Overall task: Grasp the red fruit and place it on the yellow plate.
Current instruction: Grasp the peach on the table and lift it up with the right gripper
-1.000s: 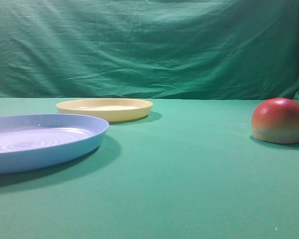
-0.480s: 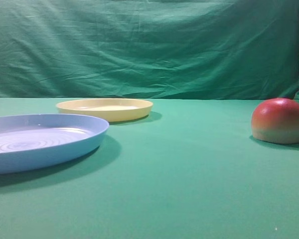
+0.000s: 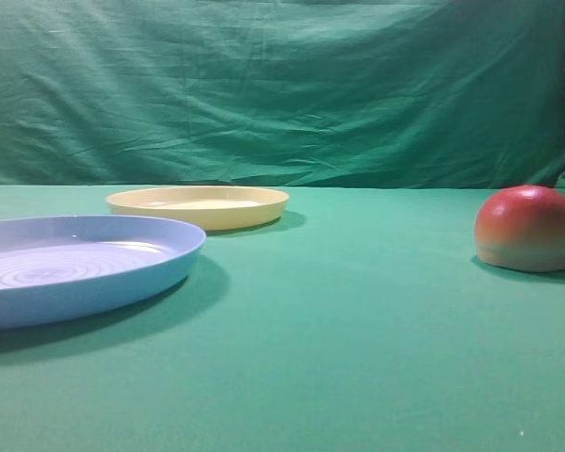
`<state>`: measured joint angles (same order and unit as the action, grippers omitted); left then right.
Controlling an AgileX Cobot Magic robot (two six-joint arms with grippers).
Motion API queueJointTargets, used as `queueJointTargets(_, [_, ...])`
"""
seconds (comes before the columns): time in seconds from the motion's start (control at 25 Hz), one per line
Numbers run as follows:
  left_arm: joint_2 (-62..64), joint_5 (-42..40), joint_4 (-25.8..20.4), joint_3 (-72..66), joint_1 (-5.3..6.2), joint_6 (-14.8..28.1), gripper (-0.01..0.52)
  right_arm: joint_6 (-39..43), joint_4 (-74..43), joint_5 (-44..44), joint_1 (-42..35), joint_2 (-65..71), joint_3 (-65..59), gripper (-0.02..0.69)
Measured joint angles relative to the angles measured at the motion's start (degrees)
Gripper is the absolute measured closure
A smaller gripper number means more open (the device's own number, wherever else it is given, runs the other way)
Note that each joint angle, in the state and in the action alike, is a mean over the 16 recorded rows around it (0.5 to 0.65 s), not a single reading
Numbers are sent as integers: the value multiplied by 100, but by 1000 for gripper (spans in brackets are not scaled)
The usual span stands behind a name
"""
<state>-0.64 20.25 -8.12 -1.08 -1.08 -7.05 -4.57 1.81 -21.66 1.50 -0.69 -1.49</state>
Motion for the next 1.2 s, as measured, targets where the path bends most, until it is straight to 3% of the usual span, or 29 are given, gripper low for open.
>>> queueJointTargets(0.6, [0,0,0,0,0,0,357,-48,1127,650,310,329,657,665])
queueJointTargets(1.2, [0,0,0,0,0,0,357,-841,1106,-1920,754,3416,3020,665])
